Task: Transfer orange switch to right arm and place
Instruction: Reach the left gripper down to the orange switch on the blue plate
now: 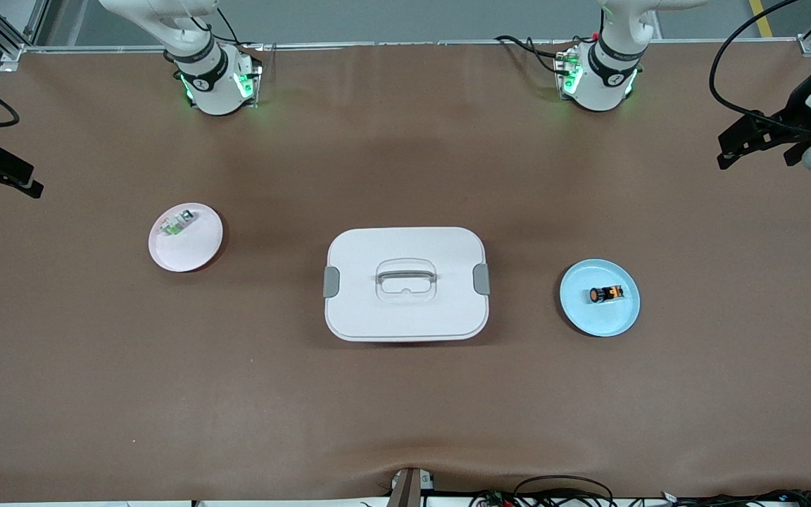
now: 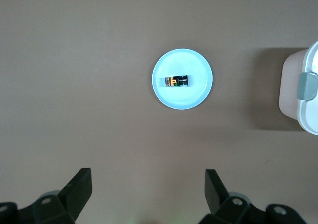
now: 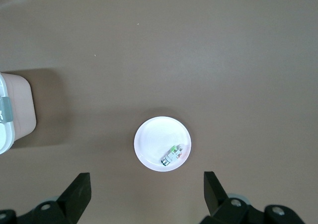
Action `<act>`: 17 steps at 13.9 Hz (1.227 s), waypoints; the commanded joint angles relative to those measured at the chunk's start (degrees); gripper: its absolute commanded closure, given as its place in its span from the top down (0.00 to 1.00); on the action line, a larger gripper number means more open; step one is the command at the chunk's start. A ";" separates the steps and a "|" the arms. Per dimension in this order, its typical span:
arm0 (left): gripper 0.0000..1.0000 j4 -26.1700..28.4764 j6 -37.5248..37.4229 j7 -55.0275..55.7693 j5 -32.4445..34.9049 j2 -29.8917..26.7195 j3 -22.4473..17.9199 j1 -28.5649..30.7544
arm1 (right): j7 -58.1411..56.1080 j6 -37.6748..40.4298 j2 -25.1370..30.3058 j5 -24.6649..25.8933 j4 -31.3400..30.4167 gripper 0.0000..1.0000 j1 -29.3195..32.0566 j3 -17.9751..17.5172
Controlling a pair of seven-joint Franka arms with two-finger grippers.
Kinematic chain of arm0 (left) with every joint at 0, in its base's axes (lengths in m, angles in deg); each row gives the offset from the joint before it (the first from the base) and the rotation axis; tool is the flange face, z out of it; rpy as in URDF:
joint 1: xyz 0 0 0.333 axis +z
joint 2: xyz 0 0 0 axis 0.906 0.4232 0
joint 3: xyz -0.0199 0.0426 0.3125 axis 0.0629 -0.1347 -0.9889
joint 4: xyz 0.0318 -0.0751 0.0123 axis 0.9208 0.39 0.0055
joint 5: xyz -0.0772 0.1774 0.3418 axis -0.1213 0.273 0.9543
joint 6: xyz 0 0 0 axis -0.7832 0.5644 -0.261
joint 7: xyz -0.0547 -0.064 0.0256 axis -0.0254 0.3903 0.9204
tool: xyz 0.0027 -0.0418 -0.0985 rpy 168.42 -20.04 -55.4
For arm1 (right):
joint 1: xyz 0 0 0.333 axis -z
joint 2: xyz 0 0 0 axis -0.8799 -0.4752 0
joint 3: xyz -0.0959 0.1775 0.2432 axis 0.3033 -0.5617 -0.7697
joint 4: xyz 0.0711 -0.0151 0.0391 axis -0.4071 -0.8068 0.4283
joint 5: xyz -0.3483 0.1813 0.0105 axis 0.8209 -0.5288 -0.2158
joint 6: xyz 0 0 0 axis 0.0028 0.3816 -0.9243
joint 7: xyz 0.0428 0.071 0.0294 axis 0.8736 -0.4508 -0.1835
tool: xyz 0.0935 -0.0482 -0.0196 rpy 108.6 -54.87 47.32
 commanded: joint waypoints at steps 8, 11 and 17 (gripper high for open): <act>1.00 -1.01 -0.85 -1.66 0.60 2.19 -0.38 2.02 | -0.35 -0.16 1.50 0.39 -1.01 1.00 -0.31 0.16; 1.00 3.01 5.89 -1.39 0.43 5.98 -0.11 1.76 | 0.00 -0.77 1.24 0.57 -1.01 1.00 -0.31 0.16; 1.00 15.51 29.45 -0.16 -4.75 12.82 0.32 1.23 | 0.26 -0.51 1.07 0.13 -1.01 1.00 -0.22 0.25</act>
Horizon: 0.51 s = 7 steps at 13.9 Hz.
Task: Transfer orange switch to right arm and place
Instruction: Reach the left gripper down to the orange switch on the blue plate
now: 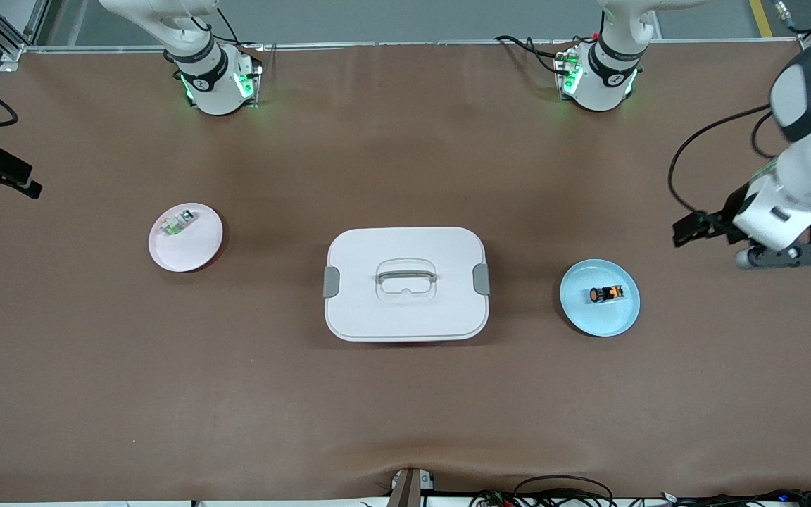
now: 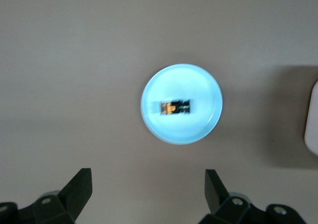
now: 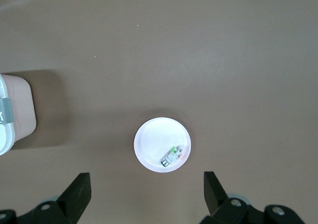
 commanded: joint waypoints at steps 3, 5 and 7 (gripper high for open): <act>1.00 4.58 14.60 0.01 -1.54 7.97 0.32 -1.30 | 0.25 -0.55 0.98 0.13 -0.88 1.00 -0.31 0.08; 1.00 8.27 22.95 -0.17 -0.93 10.87 0.32 -1.30 | 0.25 -0.46 0.98 0.13 -0.88 1.00 -0.40 0.08; 1.00 10.22 28.07 -0.43 -0.75 14.04 0.32 -1.30 | 0.25 -0.55 0.98 0.13 -0.88 1.00 -0.31 0.08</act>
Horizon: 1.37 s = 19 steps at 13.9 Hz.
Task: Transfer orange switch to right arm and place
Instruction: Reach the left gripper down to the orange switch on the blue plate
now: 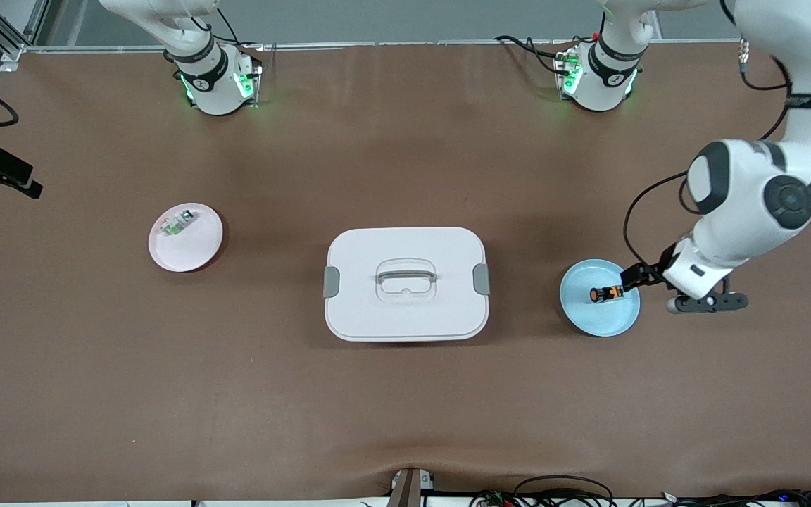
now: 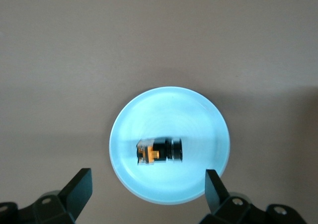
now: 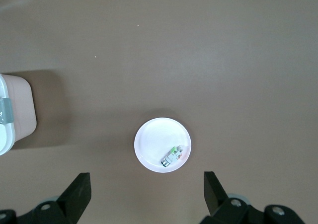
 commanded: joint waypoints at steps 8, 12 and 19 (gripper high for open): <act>1.00 1.87 8.70 -0.33 -0.04 8.28 0.08 -0.55 | 0.34 -0.48 0.98 0.06 -0.79 1.00 -0.39 0.05; 1.00 1.95 11.43 -0.51 -0.13 10.38 0.69 -0.55 | 0.34 -0.12 0.98 0.06 -0.87 1.00 -0.31 0.14; 0.85 3.36 12.93 -0.95 -0.13 11.80 1.22 -0.28 | 0.34 0.58 0.98 0.15 -1.13 1.00 0.04 0.31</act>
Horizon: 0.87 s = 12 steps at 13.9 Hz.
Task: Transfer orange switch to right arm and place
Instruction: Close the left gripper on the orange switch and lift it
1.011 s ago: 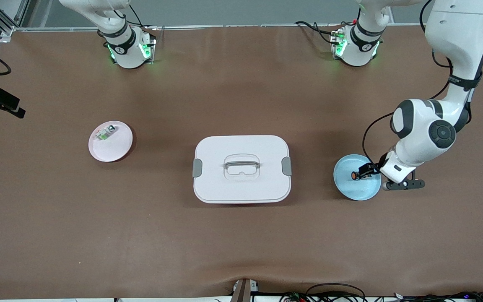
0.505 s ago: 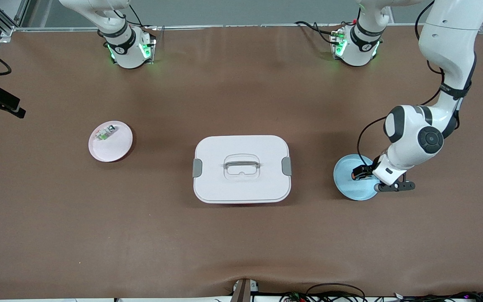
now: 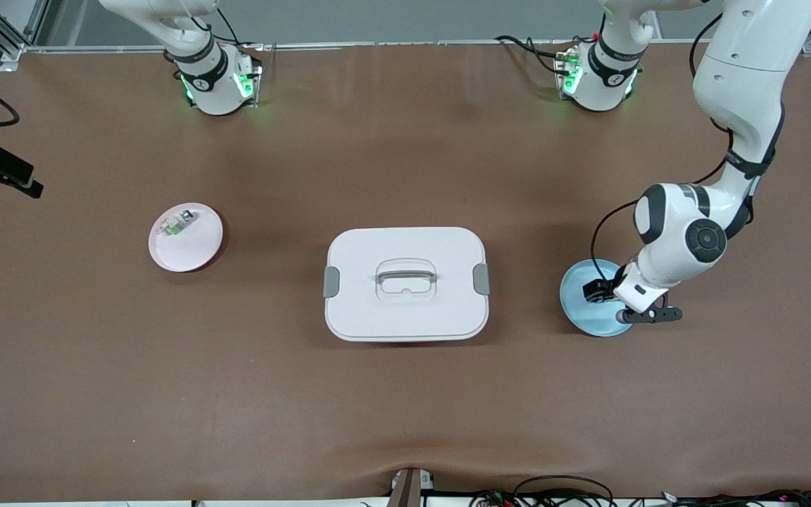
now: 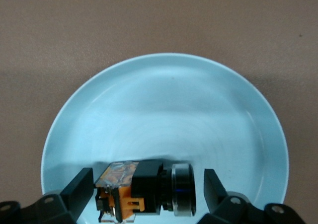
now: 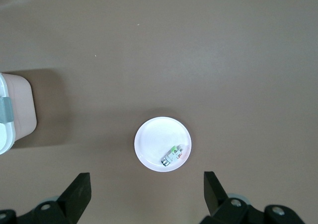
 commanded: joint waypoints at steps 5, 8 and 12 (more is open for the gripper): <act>0.00 1.53 -0.41 -0.20 -0.13 -2.77 0.22 0.06 | 0.32 0.34 0.89 0.07 -1.13 1.00 1.29 0.25; 0.00 0.65 -3.48 0.24 -0.22 -6.81 1.27 0.14 | 0.32 0.43 0.98 0.07 -1.13 1.00 1.11 -0.01; 0.00 -6.97 -14.70 1.29 -0.30 -11.30 3.99 0.14 | 0.32 0.69 0.98 0.07 -1.04 1.00 0.76 -0.01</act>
